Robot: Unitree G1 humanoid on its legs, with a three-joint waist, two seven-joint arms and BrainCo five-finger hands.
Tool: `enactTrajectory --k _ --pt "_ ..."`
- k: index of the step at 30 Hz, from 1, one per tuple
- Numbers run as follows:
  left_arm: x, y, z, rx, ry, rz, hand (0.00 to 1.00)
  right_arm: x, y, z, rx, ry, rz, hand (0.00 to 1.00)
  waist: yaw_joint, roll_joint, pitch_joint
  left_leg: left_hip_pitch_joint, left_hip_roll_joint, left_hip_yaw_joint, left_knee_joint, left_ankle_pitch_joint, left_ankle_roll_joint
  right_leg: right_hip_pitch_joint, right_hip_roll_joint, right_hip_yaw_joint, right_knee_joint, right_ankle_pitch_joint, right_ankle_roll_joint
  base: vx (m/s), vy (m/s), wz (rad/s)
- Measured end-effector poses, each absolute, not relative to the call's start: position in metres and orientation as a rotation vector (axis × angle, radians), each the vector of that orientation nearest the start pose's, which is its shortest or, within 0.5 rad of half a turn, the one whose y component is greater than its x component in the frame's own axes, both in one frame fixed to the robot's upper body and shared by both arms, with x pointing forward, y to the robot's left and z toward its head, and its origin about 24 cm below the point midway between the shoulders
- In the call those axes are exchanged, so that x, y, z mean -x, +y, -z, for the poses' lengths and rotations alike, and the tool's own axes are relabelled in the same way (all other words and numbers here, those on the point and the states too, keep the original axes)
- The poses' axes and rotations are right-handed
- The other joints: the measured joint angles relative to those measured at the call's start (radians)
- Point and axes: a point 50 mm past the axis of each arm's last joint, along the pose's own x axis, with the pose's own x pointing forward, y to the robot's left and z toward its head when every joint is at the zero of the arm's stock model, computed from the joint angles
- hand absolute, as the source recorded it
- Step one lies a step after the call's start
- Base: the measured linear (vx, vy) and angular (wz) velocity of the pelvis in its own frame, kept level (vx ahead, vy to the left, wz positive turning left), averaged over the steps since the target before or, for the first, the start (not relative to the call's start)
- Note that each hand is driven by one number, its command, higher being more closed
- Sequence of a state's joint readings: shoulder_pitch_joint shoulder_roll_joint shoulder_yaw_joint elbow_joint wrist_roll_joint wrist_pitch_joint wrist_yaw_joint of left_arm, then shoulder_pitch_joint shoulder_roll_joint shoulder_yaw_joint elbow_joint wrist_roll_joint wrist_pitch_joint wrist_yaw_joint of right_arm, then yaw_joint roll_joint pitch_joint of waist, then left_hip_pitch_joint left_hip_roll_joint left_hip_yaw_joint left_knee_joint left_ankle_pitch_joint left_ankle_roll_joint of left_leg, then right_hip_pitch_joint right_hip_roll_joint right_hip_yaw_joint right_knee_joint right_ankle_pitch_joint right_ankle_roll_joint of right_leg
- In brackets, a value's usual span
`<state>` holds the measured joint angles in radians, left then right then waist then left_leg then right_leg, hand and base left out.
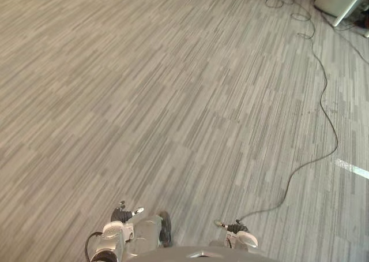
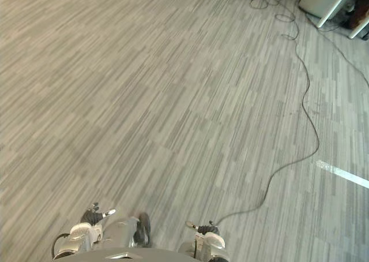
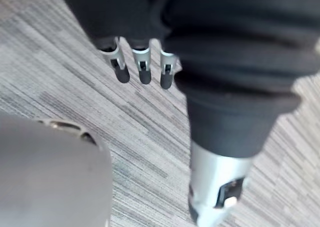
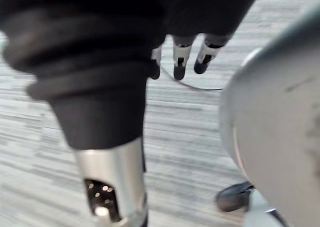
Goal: Pick up cushions and gather them together orderly.
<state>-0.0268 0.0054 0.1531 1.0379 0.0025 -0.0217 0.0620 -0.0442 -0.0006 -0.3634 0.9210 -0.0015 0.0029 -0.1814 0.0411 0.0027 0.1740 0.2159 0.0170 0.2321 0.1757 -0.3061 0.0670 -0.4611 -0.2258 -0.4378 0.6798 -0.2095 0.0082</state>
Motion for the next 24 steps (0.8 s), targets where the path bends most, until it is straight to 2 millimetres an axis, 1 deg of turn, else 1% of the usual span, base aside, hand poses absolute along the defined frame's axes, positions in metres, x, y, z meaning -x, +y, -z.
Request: enactTrajectory --k 1,2,3,4,5,6,7,8,9,10,11,12,13,14,15,16,17,18,19,20,21,22,23,24 --pt "-0.14 0.171 0.151 0.033 0.995 -0.183 0.0 -0.155 -0.212 0.134 -0.079 0.892 0.494 0.0 -0.011 0.006 0.01 0.033 0.014 -0.018 -0.013 0.001 -0.003 0.001 0.027 -0.01 -0.188 0.069 0.004 0.58 -0.219 0.5" --pt "-0.138 0.173 0.152 0.026 1.002 -0.181 0.0 -0.153 -0.211 0.136 -0.086 0.904 0.496 0.0 -0.02 -0.005 0.012 0.07 0.013 -0.036 -0.031 0.007 -0.019 0.007 0.044 -0.01 -0.361 0.159 0.006 0.51 -0.209 0.52" --pt "-0.134 0.176 0.153 0.016 1.011 -0.183 0.0 -0.148 -0.21 0.139 -0.09 0.92 0.5 0.0 -0.022 -0.022 0.01 0.094 0.004 -0.052 -0.042 0.01 -0.042 0.013 0.045 -0.002 -0.45 0.208 0.005 0.67 -0.305 0.4" --pt "-0.133 0.183 0.153 -0.001 1.02 -0.193 0.0 -0.145 -0.21 0.141 -0.093 0.939 0.497 0.0 -0.031 -0.041 0.009 0.143 0.01 -0.091 -0.047 0.004 -0.081 0.018 0.055 0.042 -0.461 0.382 -0.067 0.67 -0.306 0.06" --pt "-0.13 0.179 0.156 0.012 1.044 -0.191 0.0 -0.153 -0.216 0.137 -0.082 0.918 0.502 0.0 -0.029 0.008 0.008 0.15 0.057 -0.101 -0.013 0.023 -0.111 -0.015 0.078 0.041 -0.33 0.317 -0.087 0.78 -0.378 -0.05" --pt "-0.13 0.177 0.156 0.016 1.046 -0.189 0.0 -0.155 -0.217 0.136 -0.083 0.91 0.503 0.0 -0.034 0.023 0.009 0.143 0.076 -0.109 0.027 0.042 -0.136 -0.018 0.089 0.039 -0.283 0.278 -0.098 0.77 -0.382 -0.3" --pt "-0.126 0.174 0.158 0.037 1.058 -0.201 0.0 -0.156 -0.219 0.135 -0.097 0.899 0.523 0.0 -0.033 0.052 0.011 0.092 0.121 -0.14 0.226 0.118 -0.153 0.013 0.128 0.025 -0.218 0.189 -0.104 0.64 -0.335 -0.24" --pt "-0.125 0.174 0.158 0.044 1.062 -0.207 0.0 -0.156 -0.219 0.135 -0.097 0.9 0.523 0.0 -0.033 0.057 0.013 0.071 0.129 -0.148 0.29 0.147 -0.155 0.026 0.137 0.027 -0.215 0.172 -0.104 0.65 -0.283 -0.4" --pt "-0.122 0.173 0.16 0.062 1.069 -0.221 0.0 -0.155 -0.22 0.135 -0.095 0.9 0.523 0.0 -0.035 0.076 0.024 -0.016 0.162 -0.178 0.521 0.331 -0.171 0.094 0.176 0.031 -0.223 0.125 -0.11 0.63 -0.178 -0.39" --pt "-0.119 0.172 0.16 0.074 1.074 -0.229 0.0 -0.154 -0.22 0.135 -0.095 0.901 0.527 0.0 -0.029 0.09 0.027 -0.086 0.19 -0.194 0.698 0.346 -0.18 0.141 0.206 0.04 -0.237 0.1 -0.118 0.62 -0.14 -0.58" --pt "-0.124 0.174 0.158 0.083 1.048 -0.243 0.0 -0.154 -0.219 0.136 -0.094 0.904 0.525 0.0 -0.023 0.094 0.033 -0.193 0.215 -0.194 0.913 0.286 -0.173 0.207 0.241 0.058 -0.253 0.072 -0.134 0.59 -0.091 -0.73" --pt "-0.129 0.177 0.155 0.077 1.022 -0.248 0.0 -0.152 -0.214 0.138 -0.105 0.915 0.515 0.0 -0.004 0.084 0.039 -0.29 0.222 -0.171 1.035 0.208 -0.158 0.285 0.266 0.095 -0.28 0.051 -0.129 0.55 -0.078 -0.73" --pt "-0.131 0.178 0.153 0.075 1.009 -0.25 0.0 -0.151 -0.211 0.138 -0.113 0.919 0.511 0.0 0.002 0.079 0.041 -0.327 0.221 -0.156 1.05 0.18 -0.147 0.323 0.273 0.111 -0.303 0.044 -0.126 0.64 -0.061 -0.77" --pt "-0.135 0.179 0.151 0.072 0.986 -0.251 0.0 -0.149 -0.207 0.14 -0.123 0.927 0.505 0.0 0.012 0.069 0.046 -0.397 0.221 -0.127 1.032 0.14 -0.137 0.388 0.285 0.144 -0.356 0.035 -0.128 0.6 -0.014 -0.74" --pt "-0.138 0.18 0.149 0.072 0.962 -0.252 0.0 -0.149 -0.204 0.14 -0.127 0.929 0.499 0.0 0.019 0.063 0.044 -0.473 0.219 -0.094 0.97 0.102 -0.119 0.446 0.291 0.182 -0.411 0.031 -0.117 0.49 0.021 -0.71" --pt "-0.14 0.18 0.148 0.071 0.954 -0.252 0.0 -0.15 -0.203 0.14 -0.126 0.928 0.494 0.0 0.022 0.063 0.044 -0.506 0.218 -0.081 0.931 0.089 -0.112 0.47 0.292 0.195 -0.431 0.03 -0.113 0.48 0.073 -0.71" --pt "-0.142 0.179 0.146 0.072 0.941 -0.252 0.0 -0.149 -0.202 0.141 -0.122 0.933 0.489 0.0 0.025 0.066 0.043 -0.548 0.213 -0.052 0.8 0.067 -0.104 0.515 0.289 0.228 -0.472 0.036 -0.092 0.49 0.128 -0.74" --pt "-0.143 0.179 0.145 0.072 0.93 -0.251 0.0 -0.148 -0.202 0.141 -0.123 0.936 0.49 0.0 0.035 0.065 0.043 -0.56 0.19 -0.031 0.572 0.067 -0.105 0.555 0.276 0.265 -0.507 0.036 -0.07 0.49 0.159 -0.85" --pt "-0.144 0.177 0.145 0.076 0.926 -0.25 0.0 -0.148 -0.203 0.141 -0.123 0.938 0.494 0.0 0.043 0.063 0.042 -0.56 0.166 -0.034 0.386 0.092 -0.111 0.579 0.262 0.289 -0.529 0.021 -0.059 0.49 0.217 -0.8" --pt "-0.145 0.177 0.145 0.078 0.919 -0.25 0.0 -0.148 -0.204 0.141 -0.12 0.937 0.496 0.0 0.048 0.062 0.042 -0.562 0.146 -0.038 0.18 0.148 -0.122 0.608 0.246 0.314 -0.55 0.001 -0.038 0.4 0.206 -0.6" --pt "-0.145 0.176 0.145 0.079 0.916 -0.249 0.0 -0.147 -0.204 0.142 -0.119 0.94 0.496 0.0 0.051 0.061 0.039 -0.564 0.14 -0.037 0.091 0.201 -0.127 0.626 0.234 0.328 -0.562 -0.015 -0.022 0.53 0.286 -0.6" --pt "-0.145 0.177 0.144 0.079 0.913 -0.249 0.0 -0.145 -0.203 0.143 -0.115 0.95 0.493 0.0 0.06 0.051 0.032 -0.562 0.136 -0.021 0.081 0.276 -0.134 0.647 0.218 0.355 -0.572 -0.04 -0.003 0.72 0.383 -0.58" --pt "-0.144 0.181 0.144 0.07 0.916 -0.256 0.0 -0.142 -0.2 0.146 -0.115 0.977 0.481 0.0 0.068 0.028 0.002 -0.561 0.102 -0.009 0.112 0.334 -0.118 0.671 0.175 0.379 -0.582 -0.062 -0.006 0.75 0.371 -0.59" --pt "-0.144 0.183 0.144 0.068 0.911 -0.262 0.0 -0.137 -0.196 0.149 -0.12 1.004 0.473 0.0 0.071 -0.001 -0.013 -0.572 0.075 -0.013 0.166 0.305 -0.075 0.67 0.151 0.391 -0.56 -0.061 -0.01 0.67 0.307 -0.42"
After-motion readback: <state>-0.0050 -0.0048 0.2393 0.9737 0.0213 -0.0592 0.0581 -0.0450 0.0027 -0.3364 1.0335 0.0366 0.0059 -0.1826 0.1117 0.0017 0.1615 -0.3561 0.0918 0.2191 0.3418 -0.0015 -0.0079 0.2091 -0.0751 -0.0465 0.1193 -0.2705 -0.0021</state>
